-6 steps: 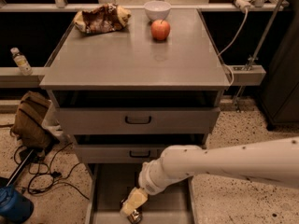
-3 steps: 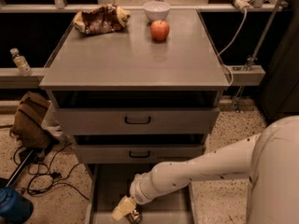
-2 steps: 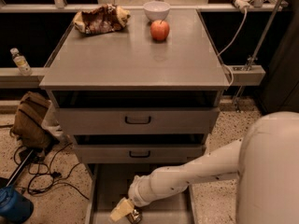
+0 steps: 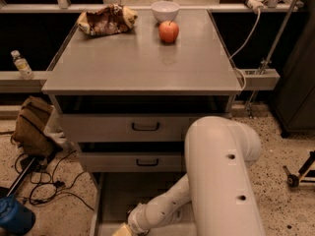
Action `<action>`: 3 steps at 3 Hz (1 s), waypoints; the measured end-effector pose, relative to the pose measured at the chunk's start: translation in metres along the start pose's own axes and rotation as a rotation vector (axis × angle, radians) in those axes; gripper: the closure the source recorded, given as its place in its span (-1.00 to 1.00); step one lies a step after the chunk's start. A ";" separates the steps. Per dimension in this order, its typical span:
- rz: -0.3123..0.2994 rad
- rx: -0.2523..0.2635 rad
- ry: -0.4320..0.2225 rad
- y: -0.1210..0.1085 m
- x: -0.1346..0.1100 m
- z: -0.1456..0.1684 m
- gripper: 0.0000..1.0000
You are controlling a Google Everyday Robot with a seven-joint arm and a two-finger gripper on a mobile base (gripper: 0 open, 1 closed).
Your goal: Pick orange can from bottom drawer and place on counter
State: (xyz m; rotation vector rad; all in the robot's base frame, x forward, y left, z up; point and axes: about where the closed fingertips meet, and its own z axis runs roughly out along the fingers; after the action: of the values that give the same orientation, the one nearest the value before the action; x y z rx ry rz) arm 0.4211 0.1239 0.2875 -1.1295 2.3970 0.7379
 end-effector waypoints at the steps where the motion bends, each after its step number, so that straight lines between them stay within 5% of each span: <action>1: 0.053 -0.019 0.019 0.004 0.026 0.025 -1.00; 3: 0.040 -0.041 0.000 0.007 0.029 0.040 -1.00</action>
Offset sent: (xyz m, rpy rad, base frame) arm -0.0118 0.0032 -0.0317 0.0047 0.0472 -0.0297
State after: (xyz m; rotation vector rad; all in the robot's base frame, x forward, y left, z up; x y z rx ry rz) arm 0.4030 0.1351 0.2427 -1.1002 2.4212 0.8032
